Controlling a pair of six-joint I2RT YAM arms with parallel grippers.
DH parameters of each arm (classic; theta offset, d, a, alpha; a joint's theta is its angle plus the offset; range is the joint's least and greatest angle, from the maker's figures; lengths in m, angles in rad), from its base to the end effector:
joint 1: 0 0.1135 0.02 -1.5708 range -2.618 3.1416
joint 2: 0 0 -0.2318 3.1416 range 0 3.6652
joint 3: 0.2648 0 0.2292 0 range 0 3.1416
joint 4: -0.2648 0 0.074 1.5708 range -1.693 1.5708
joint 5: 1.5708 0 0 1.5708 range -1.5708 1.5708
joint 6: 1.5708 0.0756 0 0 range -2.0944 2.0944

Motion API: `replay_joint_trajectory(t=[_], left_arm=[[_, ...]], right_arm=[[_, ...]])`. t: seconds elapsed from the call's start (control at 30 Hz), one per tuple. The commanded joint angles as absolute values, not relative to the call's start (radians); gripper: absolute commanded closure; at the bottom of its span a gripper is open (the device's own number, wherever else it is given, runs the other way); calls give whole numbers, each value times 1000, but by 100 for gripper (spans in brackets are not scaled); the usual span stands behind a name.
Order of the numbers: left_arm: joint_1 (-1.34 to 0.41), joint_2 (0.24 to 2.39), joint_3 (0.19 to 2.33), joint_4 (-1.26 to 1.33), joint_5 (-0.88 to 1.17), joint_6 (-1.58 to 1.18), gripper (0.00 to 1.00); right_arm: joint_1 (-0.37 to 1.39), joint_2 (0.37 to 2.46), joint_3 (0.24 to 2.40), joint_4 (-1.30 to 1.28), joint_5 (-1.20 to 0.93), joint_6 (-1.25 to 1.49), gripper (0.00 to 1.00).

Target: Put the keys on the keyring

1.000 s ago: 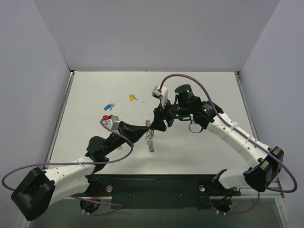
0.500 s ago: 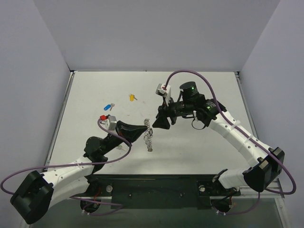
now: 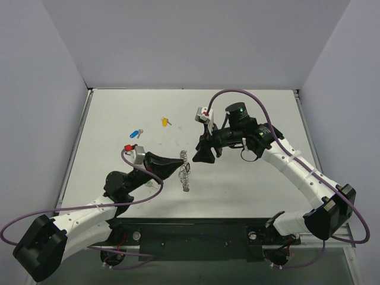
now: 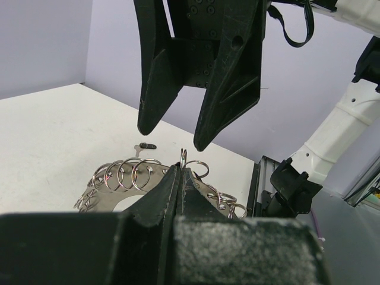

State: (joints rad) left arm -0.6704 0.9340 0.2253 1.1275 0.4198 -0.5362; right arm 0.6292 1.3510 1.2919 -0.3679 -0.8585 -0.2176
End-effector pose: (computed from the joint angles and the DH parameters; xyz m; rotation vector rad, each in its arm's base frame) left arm 0.1531 -0.1607 0.2596 0.4848 1.1996 -1.2897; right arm 0.2139 0.2264 0.3354 -1.3080 1.5221 1.1157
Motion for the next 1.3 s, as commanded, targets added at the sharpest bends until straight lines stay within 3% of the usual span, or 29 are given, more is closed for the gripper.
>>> replay_joint_trajectory(t=[0.0,0.7,1.27], left_arm=[[-663,917,238,1233,443,-543,100],[-658,930,236,1258,459,-554,100],[-657,933,230,1282,468,-557,100]], right_arm=[[624,1327,1307,-370,-900,-247,50],[626,1330,1307,-380,-919,-270,53],[632,1356,1356,-520,-940,-466,54]])
